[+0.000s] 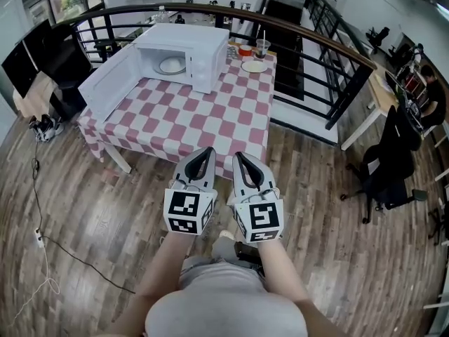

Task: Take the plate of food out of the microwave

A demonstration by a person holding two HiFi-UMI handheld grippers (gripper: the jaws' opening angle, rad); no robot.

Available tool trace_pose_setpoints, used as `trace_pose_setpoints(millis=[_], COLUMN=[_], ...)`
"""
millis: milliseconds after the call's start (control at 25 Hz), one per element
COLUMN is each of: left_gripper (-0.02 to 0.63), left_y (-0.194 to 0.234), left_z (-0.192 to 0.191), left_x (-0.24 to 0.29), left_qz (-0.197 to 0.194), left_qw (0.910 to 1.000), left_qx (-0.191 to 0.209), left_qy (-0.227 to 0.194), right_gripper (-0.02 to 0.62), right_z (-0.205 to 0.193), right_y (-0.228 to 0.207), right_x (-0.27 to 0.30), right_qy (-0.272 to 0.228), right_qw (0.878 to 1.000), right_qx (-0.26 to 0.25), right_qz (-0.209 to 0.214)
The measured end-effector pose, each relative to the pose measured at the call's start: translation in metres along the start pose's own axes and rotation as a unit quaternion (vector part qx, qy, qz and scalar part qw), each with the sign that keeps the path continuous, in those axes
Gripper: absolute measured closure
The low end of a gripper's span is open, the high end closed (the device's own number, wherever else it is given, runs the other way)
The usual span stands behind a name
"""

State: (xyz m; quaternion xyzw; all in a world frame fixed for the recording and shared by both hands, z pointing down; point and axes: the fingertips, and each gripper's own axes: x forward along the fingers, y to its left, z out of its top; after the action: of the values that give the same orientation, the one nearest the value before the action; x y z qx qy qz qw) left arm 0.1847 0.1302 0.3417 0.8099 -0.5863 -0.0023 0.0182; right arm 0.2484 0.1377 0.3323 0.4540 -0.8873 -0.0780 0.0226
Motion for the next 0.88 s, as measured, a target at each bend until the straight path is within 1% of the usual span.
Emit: trace_pose_setpoints(millis=[360, 560, 680, 880], left_gripper=[0.603, 0.603, 0.603, 0.603], left_y=[0.024, 0.045, 0.060, 0.079], left_z=[-0.007, -0.009, -0.009, -0.018], left_x=[0.019, 0.039, 0.051, 0.074], left_qz=[0.011, 0.020, 0.025, 0.018], left_qw=[0.9999, 0.9997, 0.9995, 0.9995], left_qx=[-0.003, -0.004, -0.009, -0.011], left_qy=[0.007, 0.014, 0.014, 0.024], right_gripper=[0.570, 0.569, 0.569, 0.569], right_z=[-0.012, -0.020, -0.019, -0.031], right_y=[0.000, 0.000, 0.004, 0.003], right_x=[0.031, 0.061, 0.080, 0.113], right_qy=[0.006, 0.010, 0.008, 0.019], right_qw=[1.000, 0.999, 0.999, 0.999], right_qx=[0.009, 0.019, 0.018, 0.019], right_qz=[0.013, 0.025, 0.033, 0.040])
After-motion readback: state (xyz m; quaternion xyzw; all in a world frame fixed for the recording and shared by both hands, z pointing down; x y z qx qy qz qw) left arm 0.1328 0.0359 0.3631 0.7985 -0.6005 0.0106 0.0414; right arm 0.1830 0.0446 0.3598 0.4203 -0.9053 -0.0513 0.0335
